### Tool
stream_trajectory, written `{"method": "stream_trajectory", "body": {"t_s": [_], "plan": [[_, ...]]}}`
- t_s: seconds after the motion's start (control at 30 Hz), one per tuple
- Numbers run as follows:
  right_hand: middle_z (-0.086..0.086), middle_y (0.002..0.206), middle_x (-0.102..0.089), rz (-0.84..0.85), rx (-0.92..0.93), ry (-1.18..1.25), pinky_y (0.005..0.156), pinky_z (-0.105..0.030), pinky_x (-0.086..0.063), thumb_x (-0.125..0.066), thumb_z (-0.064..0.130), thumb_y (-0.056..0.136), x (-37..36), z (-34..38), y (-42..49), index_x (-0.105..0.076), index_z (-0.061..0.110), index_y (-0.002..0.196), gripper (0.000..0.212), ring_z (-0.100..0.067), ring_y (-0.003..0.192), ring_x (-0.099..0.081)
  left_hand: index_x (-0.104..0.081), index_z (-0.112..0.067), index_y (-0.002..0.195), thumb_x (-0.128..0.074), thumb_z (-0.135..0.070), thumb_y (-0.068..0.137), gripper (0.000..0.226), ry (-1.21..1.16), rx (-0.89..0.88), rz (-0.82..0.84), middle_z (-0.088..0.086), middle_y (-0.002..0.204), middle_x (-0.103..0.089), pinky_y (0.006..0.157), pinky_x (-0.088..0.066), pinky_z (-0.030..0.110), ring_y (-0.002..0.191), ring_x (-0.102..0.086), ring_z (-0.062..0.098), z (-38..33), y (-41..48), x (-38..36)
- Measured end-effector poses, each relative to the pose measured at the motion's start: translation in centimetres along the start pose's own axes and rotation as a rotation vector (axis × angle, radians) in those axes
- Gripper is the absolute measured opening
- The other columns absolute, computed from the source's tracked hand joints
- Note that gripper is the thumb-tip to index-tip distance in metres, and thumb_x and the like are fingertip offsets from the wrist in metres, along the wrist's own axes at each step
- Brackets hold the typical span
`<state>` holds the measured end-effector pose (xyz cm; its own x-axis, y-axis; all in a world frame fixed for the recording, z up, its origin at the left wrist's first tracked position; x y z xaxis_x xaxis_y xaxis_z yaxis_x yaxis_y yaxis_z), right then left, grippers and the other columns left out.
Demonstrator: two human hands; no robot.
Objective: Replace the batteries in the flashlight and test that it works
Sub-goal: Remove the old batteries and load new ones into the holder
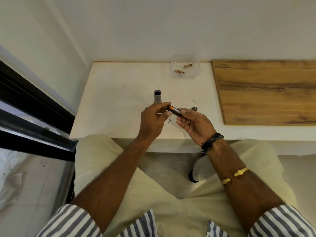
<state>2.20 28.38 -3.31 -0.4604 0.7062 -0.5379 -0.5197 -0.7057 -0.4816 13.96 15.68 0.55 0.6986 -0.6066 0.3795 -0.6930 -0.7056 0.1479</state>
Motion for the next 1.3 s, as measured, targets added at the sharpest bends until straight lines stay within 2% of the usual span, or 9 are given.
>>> {"method": "stream_trajectory", "body": {"t_s": [0.07, 0.17, 0.27, 0.37, 0.53, 0.67, 0.83, 1.07, 1.3], "plan": [[-0.015, 0.101, -0.078, 0.002, 0.0, -0.039, 0.072, -0.027, -0.063, -0.068, 0.006, 0.094, -0.2, -0.2, -0.1, -0.075, 0.002, 0.108, 0.016, -0.019, 0.077, -0.075, -0.068, -0.008, 0.122, -0.07, -0.009, 0.09, 0.032, -0.037, 0.028, 0.005, 0.003, 0.111, -0.073, 0.091, -0.057, 0.026, 0.099, -0.069, 0.011, 0.3, -0.2, 0.2], [-0.013, 0.103, -0.079, -0.018, 0.029, -0.233, 0.072, -0.028, -0.063, -0.069, 0.006, 0.094, -0.2, 0.0, -0.4, -0.076, 0.007, 0.108, 0.016, -0.02, 0.079, -0.076, -0.07, -0.008, 0.118, -0.071, -0.007, 0.088, 0.03, -0.074, 0.041, 0.012, 0.003, 0.106, -0.075, 0.09, -0.057, 0.028, 0.096, -0.071, 0.011, 0.4, -0.5, 0.2], [-0.009, 0.098, -0.08, -0.064, 0.098, -0.444, 0.074, -0.029, -0.064, -0.072, 0.01, 0.092, -0.3, 0.0, -0.5, -0.078, 0.012, 0.102, 0.012, -0.02, 0.081, -0.076, -0.072, -0.009, 0.116, -0.071, -0.005, 0.088, 0.029, -0.064, 0.015, 0.027, -0.002, 0.102, -0.076, 0.085, -0.055, 0.018, 0.094, -0.071, 0.004, 0.6, -0.8, 0.0], [-0.009, 0.093, -0.081, -0.091, 0.115, -0.512, 0.079, -0.031, -0.063, -0.074, 0.013, 0.091, -0.5, -0.2, -0.6, -0.079, 0.012, 0.098, 0.008, -0.02, 0.081, -0.076, -0.072, -0.009, 0.114, -0.07, -0.003, 0.087, 0.028, -0.027, -0.037, 0.036, -0.004, 0.102, -0.074, 0.082, -0.053, 0.013, 0.094, -0.07, 0.004, 0.7, -1.1, -0.2], [-0.011, 0.089, -0.08, -0.109, 0.1, -0.523, 0.083, -0.034, -0.063, -0.075, 0.011, 0.09, -0.5, -0.4, -0.6, -0.079, 0.011, 0.095, 0.006, -0.022, 0.082, -0.075, -0.073, -0.008, 0.114, -0.07, -0.001, 0.087, 0.028, 0.028, -0.117, 0.058, 0.0, 0.107, -0.073, 0.085, -0.052, 0.012, 0.096, -0.068, 0.005, 1.0, -1.2, -0.4], [-0.013, 0.091, -0.08, -0.109, 0.065, -0.471, 0.079, -0.03, -0.064, -0.073, 0.01, 0.091, -0.5, -0.4, -0.8, -0.078, 0.007, 0.096, 0.007, -0.027, 0.088, -0.076, -0.073, -0.009, 0.112, -0.07, 0.001, 0.086, 0.028, 0.029, -0.138, 0.063, -0.004, 0.106, -0.072, 0.083, -0.052, 0.011, 0.096, -0.067, 0.001, 1.2, -1.3, -0.5], [-0.016, 0.097, -0.079, -0.127, 0.029, -0.443, 0.08, -0.031, -0.064, -0.074, 0.009, 0.091, -0.4, -0.6, -0.7, -0.077, 0.006, 0.098, 0.009, -0.033, 0.097, -0.076, -0.073, -0.008, 0.113, -0.069, -0.001, 0.087, 0.027, 0.067, -0.151, 0.068, 0.006, 0.109, -0.074, 0.088, -0.055, 0.018, 0.097, -0.068, 0.011, 1.4, -1.3, -0.7], [-0.02, 0.097, -0.078, -0.157, 0.02, -0.467, 0.079, -0.031, -0.064, -0.074, 0.006, 0.088, 0.0, -0.6, -0.6, -0.077, 0.006, 0.093, 0.005, -0.029, 0.087, -0.077, -0.073, -0.007, 0.113, -0.074, -0.004, 0.084, 0.028, 0.106, -0.178, 0.108, 0.007, 0.107, -0.074, 0.087, -0.053, 0.014, 0.096, -0.068, 0.013, 1.3, -1.5, -1.3], [-0.021, 0.096, -0.077, -0.163, 0.016, -0.391, 0.074, -0.032, -0.064, -0.073, 0.005, 0.089, -0.3, -0.5, -0.7, -0.069, 0.007, 0.1, 0.012, -0.029, 0.082, -0.077, -0.075, -0.007, 0.107, -0.073, -0.001, 0.084, 0.024, 0.105, -0.161, 0.07, 0.007, 0.102, -0.075, 0.082, -0.053, 0.011, 0.091, -0.066, 0.008, 1.2, -1.2, -1.1]]}}
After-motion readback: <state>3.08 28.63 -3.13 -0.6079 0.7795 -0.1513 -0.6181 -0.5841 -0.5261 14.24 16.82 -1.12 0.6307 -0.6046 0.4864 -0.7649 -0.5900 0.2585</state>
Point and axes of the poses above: each hand's wrist, its own y-axis towards the middle knuckle, its own x-axis out of the back of the hand, z = x × y, the point moved 4 cm from there along y, towards the middle knuckle
